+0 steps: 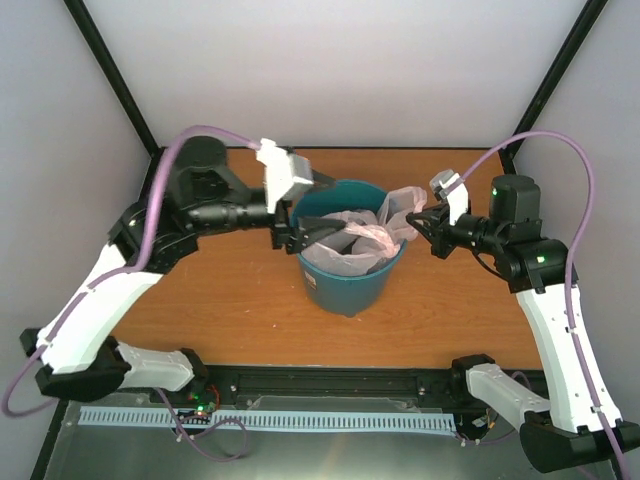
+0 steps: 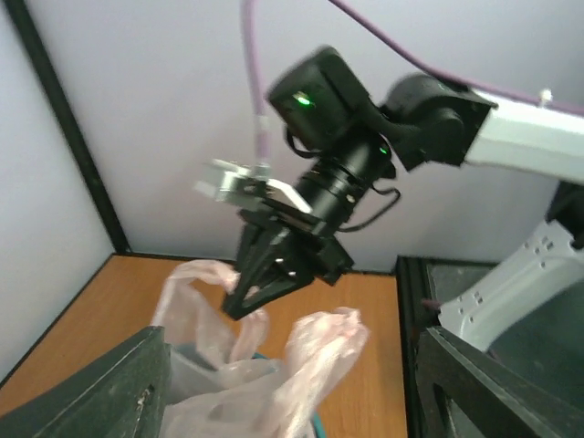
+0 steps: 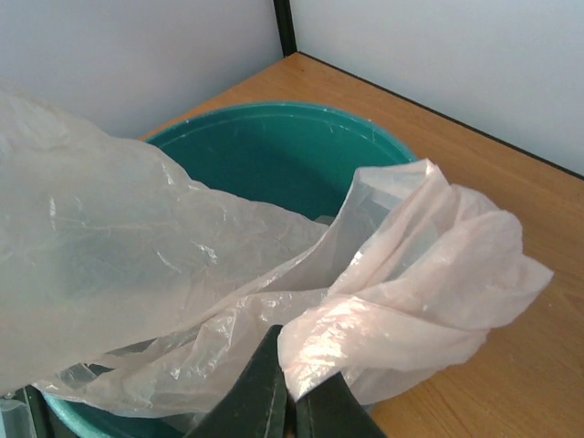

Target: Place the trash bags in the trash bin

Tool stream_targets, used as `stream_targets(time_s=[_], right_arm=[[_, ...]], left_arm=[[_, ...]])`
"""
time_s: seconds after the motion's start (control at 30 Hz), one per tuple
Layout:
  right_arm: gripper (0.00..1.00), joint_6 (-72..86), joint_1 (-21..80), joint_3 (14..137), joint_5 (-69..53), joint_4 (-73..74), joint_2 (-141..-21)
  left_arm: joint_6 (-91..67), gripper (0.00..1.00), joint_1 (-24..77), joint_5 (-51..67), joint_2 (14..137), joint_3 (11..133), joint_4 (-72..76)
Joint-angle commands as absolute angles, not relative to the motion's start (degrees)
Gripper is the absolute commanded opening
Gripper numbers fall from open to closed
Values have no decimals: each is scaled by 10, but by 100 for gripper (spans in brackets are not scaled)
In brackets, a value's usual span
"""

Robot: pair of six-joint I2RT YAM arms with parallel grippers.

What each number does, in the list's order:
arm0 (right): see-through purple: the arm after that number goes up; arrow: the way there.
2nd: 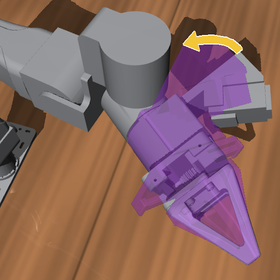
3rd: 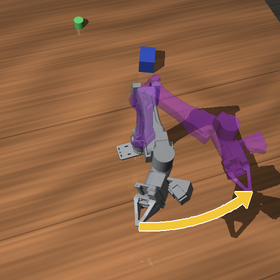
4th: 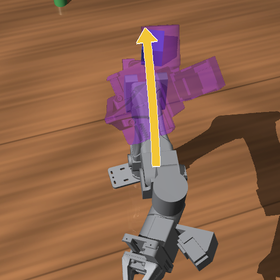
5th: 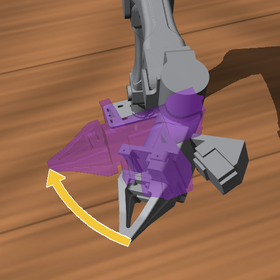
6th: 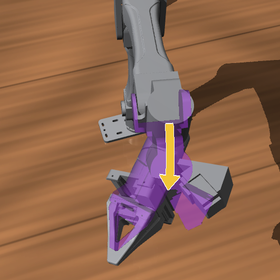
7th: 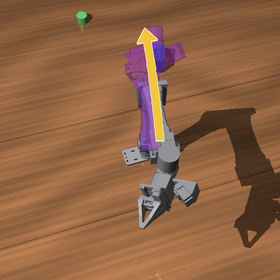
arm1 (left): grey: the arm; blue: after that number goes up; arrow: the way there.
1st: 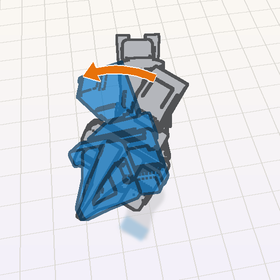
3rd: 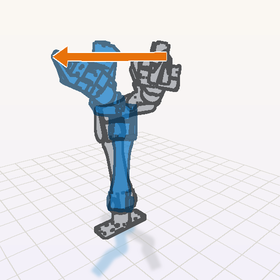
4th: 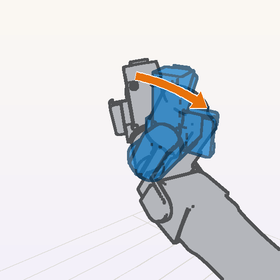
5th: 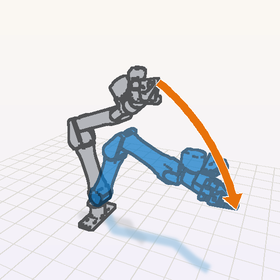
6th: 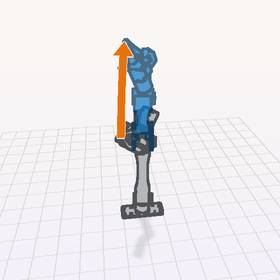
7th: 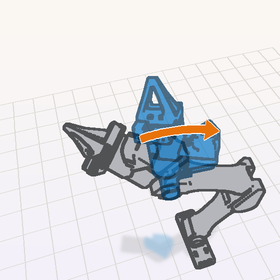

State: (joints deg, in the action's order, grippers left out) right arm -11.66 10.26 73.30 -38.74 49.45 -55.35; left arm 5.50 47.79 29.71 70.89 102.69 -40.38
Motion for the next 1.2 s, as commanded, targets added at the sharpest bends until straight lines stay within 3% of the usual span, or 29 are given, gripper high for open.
stream_targets(time_s=[0.0, 0.27, 0.8, 0.97, 1.17], right_arm=[[3, -130, 102, 726, -389, 474, -558], [3, -137, 102, 733, -397, 475, -568], [3, -143, 102, 718, -407, 484, -533], [3, -142, 102, 720, -411, 482, -535], [3, -142, 102, 728, -402, 486, -538]], left_arm=[[155, 75, 579, 206, 786, 1091, -513], [214, 73, 681, -55, 850, 1094, -496], [255, 74, 686, -237, 844, 1064, -499], [231, 62, 686, -226, 848, 1071, -502], [194, 47, 686, -303, 859, 1113, -485]])
